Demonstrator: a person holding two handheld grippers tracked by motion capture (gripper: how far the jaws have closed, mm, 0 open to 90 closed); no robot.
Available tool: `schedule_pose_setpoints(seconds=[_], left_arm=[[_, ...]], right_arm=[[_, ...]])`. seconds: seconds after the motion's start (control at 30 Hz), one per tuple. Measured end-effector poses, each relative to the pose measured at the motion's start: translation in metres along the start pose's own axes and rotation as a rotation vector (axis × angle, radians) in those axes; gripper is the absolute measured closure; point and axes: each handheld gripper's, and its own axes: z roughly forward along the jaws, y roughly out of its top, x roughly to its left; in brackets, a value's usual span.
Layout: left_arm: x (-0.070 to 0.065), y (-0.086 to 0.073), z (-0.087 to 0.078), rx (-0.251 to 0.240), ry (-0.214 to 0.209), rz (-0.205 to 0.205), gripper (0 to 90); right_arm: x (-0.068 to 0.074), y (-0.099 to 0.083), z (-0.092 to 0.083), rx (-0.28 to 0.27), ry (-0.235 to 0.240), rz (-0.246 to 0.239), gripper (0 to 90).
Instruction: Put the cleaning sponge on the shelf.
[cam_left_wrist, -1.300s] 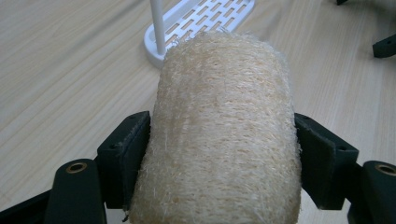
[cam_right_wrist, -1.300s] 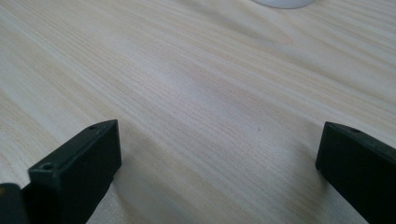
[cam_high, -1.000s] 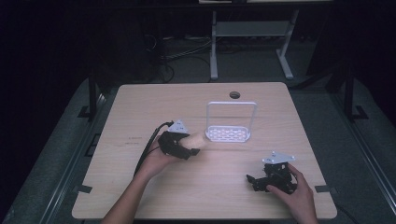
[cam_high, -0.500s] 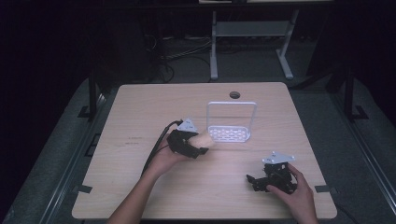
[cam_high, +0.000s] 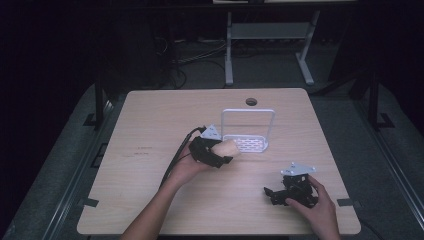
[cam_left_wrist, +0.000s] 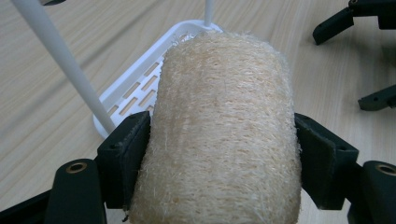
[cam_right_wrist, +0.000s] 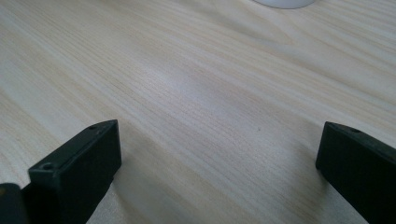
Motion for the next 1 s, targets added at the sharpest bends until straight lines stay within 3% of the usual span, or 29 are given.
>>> schedule_pose_setpoints(seconds=[0.5,1.0], left_arm=[[-0.008,0.018,0.025,-0.018,0.007,0.01,25.9],[-0.006,0.031,0.05,-0.028,0.014,-0.001,25.9]], right_arm=[[0.0,0.0,0.0,-0.001,0.003,0.001,0.0],[0.0,0.0,0.0,0.0,0.0,0.002,0.0]])
